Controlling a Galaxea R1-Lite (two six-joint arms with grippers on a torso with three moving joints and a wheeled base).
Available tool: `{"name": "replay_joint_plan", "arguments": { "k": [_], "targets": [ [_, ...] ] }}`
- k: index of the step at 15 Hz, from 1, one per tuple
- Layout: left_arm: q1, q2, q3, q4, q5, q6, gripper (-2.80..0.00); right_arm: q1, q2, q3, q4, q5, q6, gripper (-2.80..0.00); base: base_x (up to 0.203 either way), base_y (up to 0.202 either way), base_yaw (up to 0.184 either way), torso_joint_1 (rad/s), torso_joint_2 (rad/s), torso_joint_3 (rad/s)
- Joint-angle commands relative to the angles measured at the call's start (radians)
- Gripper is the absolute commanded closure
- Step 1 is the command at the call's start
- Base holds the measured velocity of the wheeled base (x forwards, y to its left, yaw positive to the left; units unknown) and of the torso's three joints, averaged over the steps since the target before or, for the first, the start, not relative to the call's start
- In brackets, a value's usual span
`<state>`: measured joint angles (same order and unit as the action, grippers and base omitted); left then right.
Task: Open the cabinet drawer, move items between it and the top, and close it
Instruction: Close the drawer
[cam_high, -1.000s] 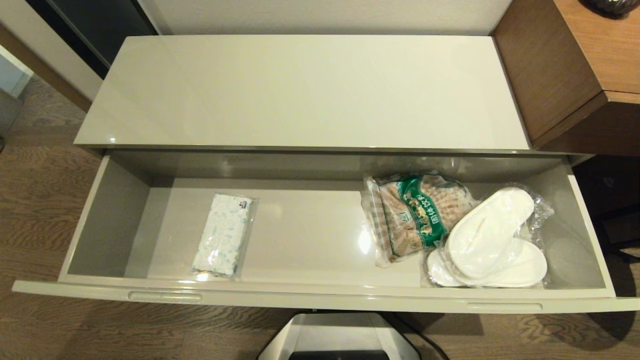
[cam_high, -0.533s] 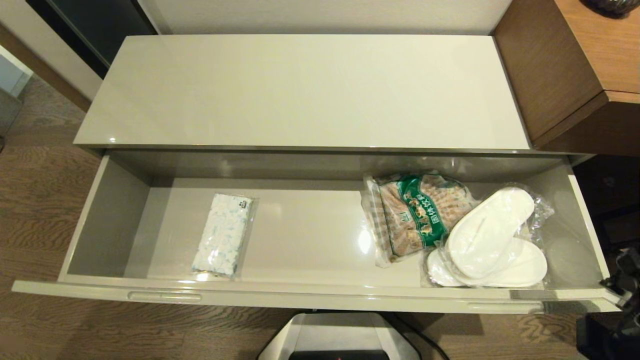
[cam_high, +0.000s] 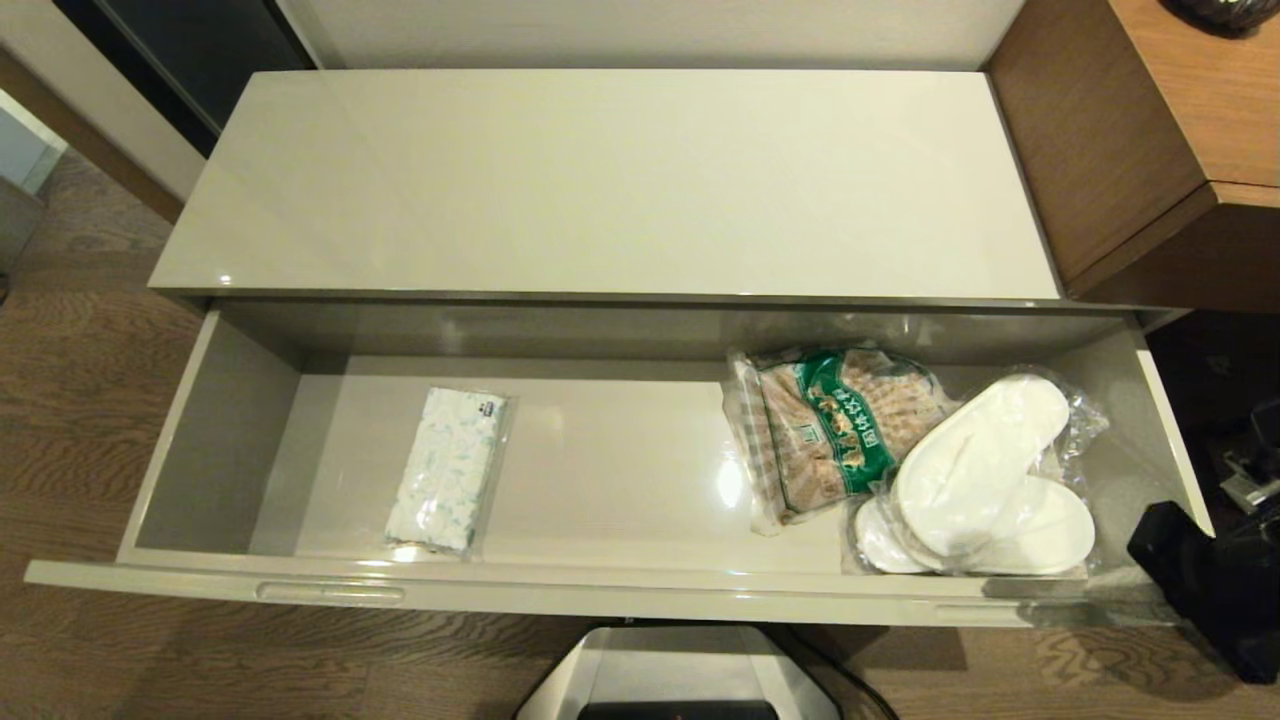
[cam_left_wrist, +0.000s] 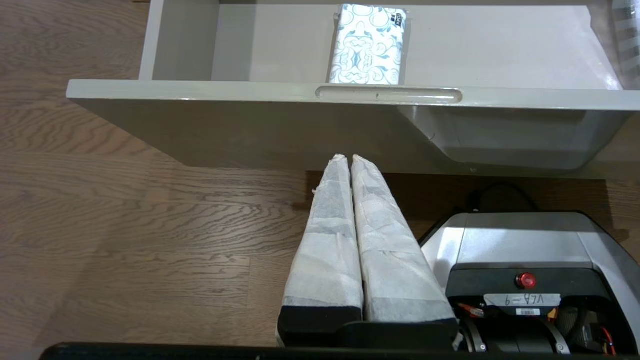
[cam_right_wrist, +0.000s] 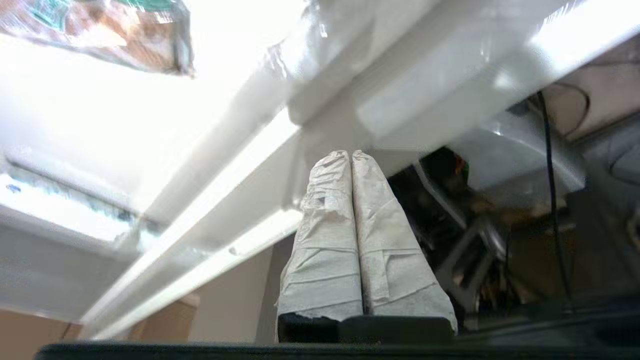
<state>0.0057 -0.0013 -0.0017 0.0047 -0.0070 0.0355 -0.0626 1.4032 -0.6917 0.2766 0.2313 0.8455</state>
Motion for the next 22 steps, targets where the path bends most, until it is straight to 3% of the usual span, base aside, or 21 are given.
{"name": "replay_joint_plan", "arguments": {
  "k": [1, 5, 9, 16, 22],
  "targets": [
    [0.000, 0.001, 0.000, 0.000, 0.001, 0.000, 0.00, 0.005, -0.017, -0.021, 0.000, 0.002, 0.013, 0.00, 0.000, 0.000, 0.000, 0.000, 0.00, 0.000],
    [0.000, 0.001, 0.000, 0.000, 0.000, 0.000, 0.00, 0.022, -0.050, -0.037, 0.018, 0.016, 0.037, 0.00, 0.000, 0.000, 0.000, 0.000, 0.00, 0.000],
    [0.000, 0.001, 0.000, 0.000, 0.001, 0.000, 0.00, 0.106, -0.102, -0.031, 0.128, 0.077, 0.025, 0.00, 0.000, 0.000, 0.000, 0.000, 0.00, 0.000],
    [0.000, 0.001, 0.000, 0.000, 0.000, 0.000, 0.00, 0.109, 0.094, -0.013, 0.122, 0.022, 0.039, 0.00, 0.000, 0.000, 0.000, 0.000, 0.00, 0.000],
    [0.000, 0.001, 0.000, 0.000, 0.001, 0.000, 0.00, 0.110, 0.140, -0.022, 0.067, 0.010, 0.090, 0.00, 0.000, 0.000, 0.000, 0.000, 0.00, 0.000]
  ]
}}
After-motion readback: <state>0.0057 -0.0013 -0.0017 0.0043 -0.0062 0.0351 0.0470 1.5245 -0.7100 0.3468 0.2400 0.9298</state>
